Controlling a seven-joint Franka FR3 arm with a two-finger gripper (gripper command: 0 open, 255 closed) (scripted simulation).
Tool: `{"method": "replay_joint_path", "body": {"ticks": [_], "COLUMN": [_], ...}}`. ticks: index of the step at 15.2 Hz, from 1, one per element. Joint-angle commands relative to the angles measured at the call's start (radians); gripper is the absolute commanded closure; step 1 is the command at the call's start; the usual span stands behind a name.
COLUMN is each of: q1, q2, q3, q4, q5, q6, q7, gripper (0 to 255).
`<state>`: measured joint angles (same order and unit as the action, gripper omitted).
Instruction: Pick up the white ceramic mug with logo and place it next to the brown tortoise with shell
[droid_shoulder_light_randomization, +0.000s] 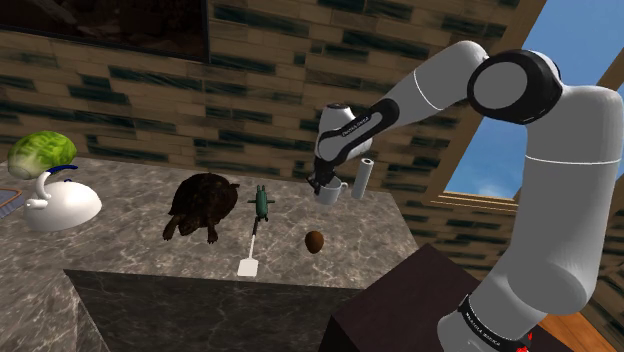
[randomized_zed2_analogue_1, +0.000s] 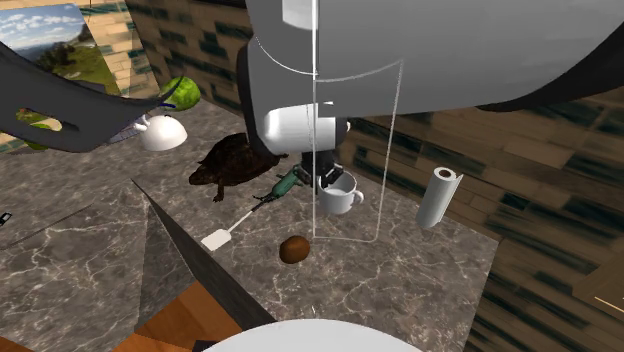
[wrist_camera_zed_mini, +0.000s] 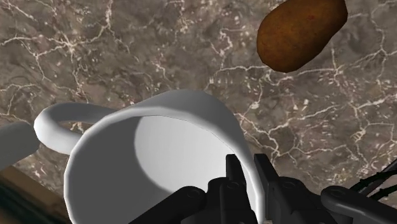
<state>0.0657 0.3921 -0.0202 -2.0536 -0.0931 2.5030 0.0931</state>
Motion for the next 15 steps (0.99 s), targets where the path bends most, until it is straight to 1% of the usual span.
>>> {"method": "replay_joint_path", "body": {"ticks": [1, 15], "q1": [0.0, 0.0], "q2": [-0.022, -0.138], "q3": [0.001, 0.005], "q4": [-0.002, 0.033], "q5": [0.001, 0.011], "q6": [-0.021, -0.171], "q7": [-0.001, -0.015], "gripper": [255, 255]}}
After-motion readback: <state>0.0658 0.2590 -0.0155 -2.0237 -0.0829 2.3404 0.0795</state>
